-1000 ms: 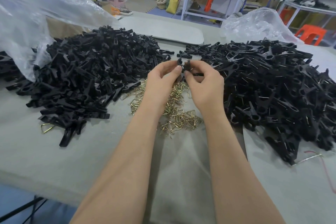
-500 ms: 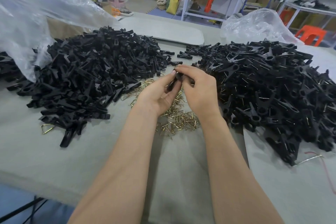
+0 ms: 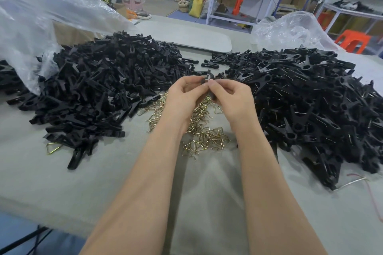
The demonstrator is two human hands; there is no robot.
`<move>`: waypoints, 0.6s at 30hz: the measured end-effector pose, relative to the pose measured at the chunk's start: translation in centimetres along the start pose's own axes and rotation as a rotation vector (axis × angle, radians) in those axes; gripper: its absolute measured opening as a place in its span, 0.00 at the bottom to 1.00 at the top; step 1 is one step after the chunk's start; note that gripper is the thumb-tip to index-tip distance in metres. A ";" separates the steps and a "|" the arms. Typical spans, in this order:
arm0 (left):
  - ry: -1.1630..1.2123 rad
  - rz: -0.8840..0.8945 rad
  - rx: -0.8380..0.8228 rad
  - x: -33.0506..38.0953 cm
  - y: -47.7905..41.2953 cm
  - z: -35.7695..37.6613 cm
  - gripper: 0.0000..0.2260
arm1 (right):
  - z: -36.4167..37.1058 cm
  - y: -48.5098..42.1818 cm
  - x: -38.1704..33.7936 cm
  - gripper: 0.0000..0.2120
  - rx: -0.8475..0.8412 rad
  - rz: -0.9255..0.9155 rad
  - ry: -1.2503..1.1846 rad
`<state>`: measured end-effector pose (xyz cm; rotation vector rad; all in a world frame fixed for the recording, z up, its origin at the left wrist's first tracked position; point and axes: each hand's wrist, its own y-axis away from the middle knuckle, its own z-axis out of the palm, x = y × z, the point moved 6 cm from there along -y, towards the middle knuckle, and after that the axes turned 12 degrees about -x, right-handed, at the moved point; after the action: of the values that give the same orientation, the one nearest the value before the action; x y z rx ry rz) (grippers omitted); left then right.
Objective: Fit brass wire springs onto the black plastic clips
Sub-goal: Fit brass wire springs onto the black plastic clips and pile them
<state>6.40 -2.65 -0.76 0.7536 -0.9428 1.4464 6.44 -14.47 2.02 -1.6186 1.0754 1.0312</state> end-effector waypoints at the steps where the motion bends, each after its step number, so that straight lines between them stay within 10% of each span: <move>1: -0.002 -0.001 -0.001 0.0 0.0 0.0 0.06 | -0.2 0.0 0.1 0.09 0.018 0.009 -0.016; 18: -0.158 0.061 -0.011 0.2 -0.1 0.1 0.05 | -0.2 0.0 0.7 0.08 0.113 0.054 -0.093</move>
<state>6.50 -2.68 -0.52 0.8467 -1.1014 1.4490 6.69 -14.76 1.44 -1.4450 1.0996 1.0520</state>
